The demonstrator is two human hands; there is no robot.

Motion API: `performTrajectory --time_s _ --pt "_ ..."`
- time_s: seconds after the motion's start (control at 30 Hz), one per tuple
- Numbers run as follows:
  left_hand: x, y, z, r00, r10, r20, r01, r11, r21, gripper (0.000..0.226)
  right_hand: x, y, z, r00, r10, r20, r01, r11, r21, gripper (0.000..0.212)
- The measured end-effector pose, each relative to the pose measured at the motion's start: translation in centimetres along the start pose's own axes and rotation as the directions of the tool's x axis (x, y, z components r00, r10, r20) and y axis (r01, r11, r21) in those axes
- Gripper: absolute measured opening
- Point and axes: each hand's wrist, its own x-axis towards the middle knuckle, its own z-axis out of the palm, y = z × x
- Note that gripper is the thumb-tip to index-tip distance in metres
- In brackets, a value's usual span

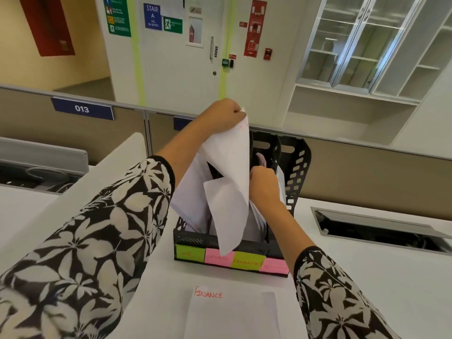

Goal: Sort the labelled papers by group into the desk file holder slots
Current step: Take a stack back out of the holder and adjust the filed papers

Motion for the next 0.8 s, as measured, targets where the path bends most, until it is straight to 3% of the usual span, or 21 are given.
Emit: performTrajectory --time_s 0.1,0.17,0.27,0.43,0.57,0.7,0.8 --pt "0.2 0.8 -1.0 0.99 -0.026 0.138 0.023 0.999 0.025 0.032 -0.1 0.4 0.0 1.0 -0.007 -0.014 0.007 0.999 0.038 0.017" --pt "0.3 1.3 -1.5 0.99 -0.017 0.142 0.007 0.998 0.07 0.036 -0.3 0.6 -0.1 1.0 0.005 -0.025 -0.002 0.996 0.09 0.021" --pt "0.8 1.1 -1.6 0.997 0.019 0.071 -0.022 0.998 0.052 0.031 -0.4 0.5 -0.1 0.998 0.052 -0.034 -0.044 0.978 0.203 0.028" --pt "1.0 -0.1 -1.2 0.988 0.124 -0.095 -0.13 0.989 -0.064 0.039 -0.4 0.2 0.0 0.997 0.071 0.029 -0.076 0.954 0.29 0.021" --pt "0.9 -0.9 -0.7 0.979 0.126 -0.16 -0.156 0.97 -0.188 0.032 -0.6 0.7 -0.2 0.996 0.09 0.023 -0.092 0.929 0.358 0.039" --pt "0.8 -1.8 -0.8 0.985 0.098 -0.141 -0.126 0.97 -0.208 0.035 -0.4 0.6 0.0 0.998 0.056 0.025 -0.06 0.982 0.177 0.021" --pt "0.8 -2.7 -0.7 0.995 0.039 -0.091 -0.058 0.973 -0.223 0.037 -0.7 0.6 -0.1 0.998 -0.025 -0.053 0.031 0.995 0.099 0.022"
